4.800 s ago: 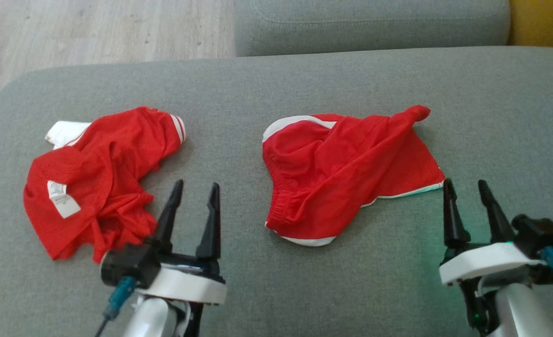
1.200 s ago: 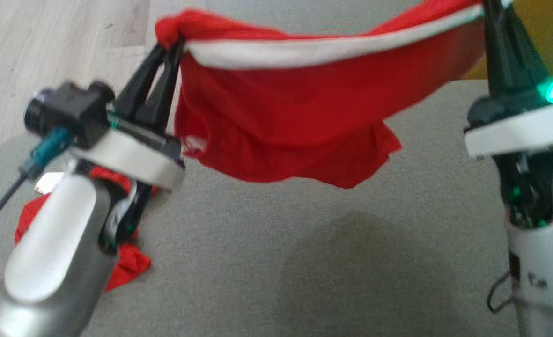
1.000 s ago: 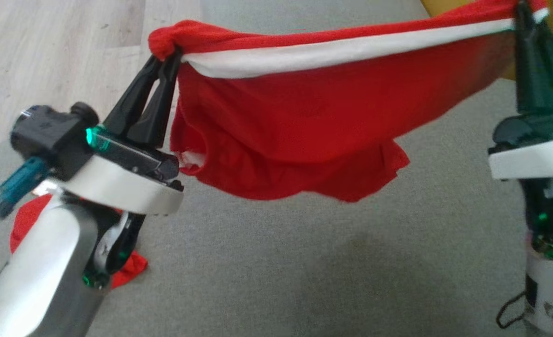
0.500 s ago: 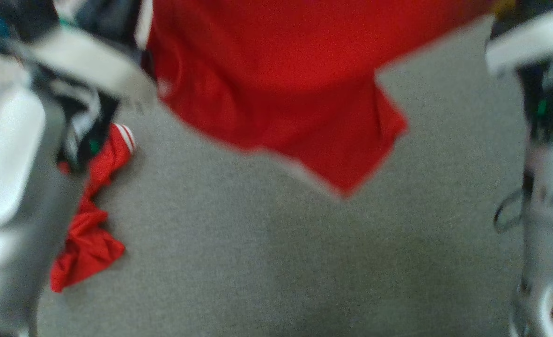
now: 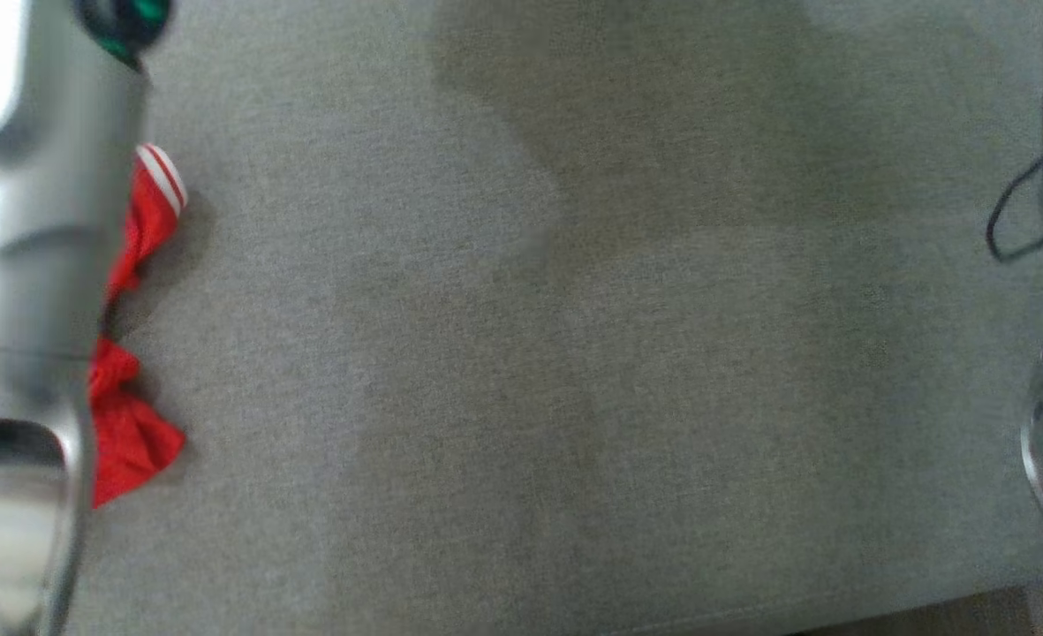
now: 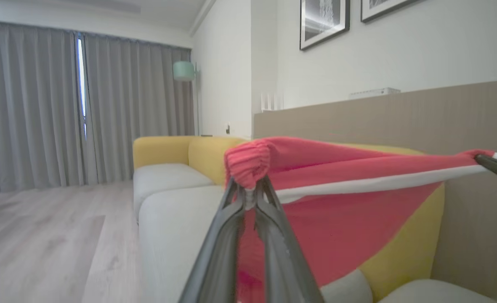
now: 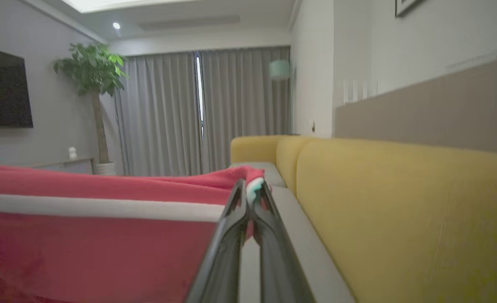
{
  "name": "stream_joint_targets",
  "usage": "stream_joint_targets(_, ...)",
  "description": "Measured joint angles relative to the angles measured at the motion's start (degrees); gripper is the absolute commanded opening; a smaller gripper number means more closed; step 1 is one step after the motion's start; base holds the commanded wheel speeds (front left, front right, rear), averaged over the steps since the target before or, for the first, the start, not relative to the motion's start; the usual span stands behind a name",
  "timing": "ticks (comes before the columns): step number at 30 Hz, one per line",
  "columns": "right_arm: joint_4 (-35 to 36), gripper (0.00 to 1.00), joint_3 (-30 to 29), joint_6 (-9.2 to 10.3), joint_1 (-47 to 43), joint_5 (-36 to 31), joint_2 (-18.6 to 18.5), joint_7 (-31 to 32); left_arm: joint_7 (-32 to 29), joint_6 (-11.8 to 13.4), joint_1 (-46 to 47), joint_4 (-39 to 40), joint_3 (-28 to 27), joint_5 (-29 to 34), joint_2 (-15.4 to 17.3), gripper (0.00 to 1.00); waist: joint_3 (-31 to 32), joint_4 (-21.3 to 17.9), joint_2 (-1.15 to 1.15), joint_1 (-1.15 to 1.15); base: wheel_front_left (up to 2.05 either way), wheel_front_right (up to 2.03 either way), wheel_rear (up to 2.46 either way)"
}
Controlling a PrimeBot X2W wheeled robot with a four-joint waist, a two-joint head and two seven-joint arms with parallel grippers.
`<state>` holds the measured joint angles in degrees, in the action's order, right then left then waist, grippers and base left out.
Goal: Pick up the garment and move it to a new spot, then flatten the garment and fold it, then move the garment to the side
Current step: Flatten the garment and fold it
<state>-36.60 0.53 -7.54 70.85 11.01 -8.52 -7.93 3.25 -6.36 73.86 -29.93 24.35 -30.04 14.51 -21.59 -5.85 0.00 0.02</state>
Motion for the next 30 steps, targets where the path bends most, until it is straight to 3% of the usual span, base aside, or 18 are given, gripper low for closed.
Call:
stream_joint_targets(7,-11.0,0.0,4.9,0.0,-7.9,2.4,-2.5,-0.6,4.7,-1.2,-8.5,-7.0,6.0,-1.6,-2.4,0.0,-1.3,1.4,0.0,-0.02,0.0,0.0,0.0)
stream_joint_targets(12,-15.1,0.0,12.4,0.0,-15.3,7.8,-6.1,3.6,6.5,-1.3,-19.3,-7.8,13.8,-4.6,-2.0,0.0,-0.3,2.5,0.0,-0.03,0.0,0.0,0.0)
stream_joint_targets(19,-12.2,0.0,23.0,0.0,-22.5,18.0,-12.5,13.4,7.5,-1.3,-29.6,-5.0,21.4,-7.1,0.7,0.0,2.6,3.7,0.0,-0.03,0.0,0.0,0.0)
stream_joint_targets(30,-3.2,0.0,33.1,-0.01,-30.5,29.6,-21.4,21.4,8.7,-0.4,-37.1,-0.9,24.1,-6.7,2.8,0.0,9.2,3.8,0.01,-0.04,0.0,0.0,0.0)
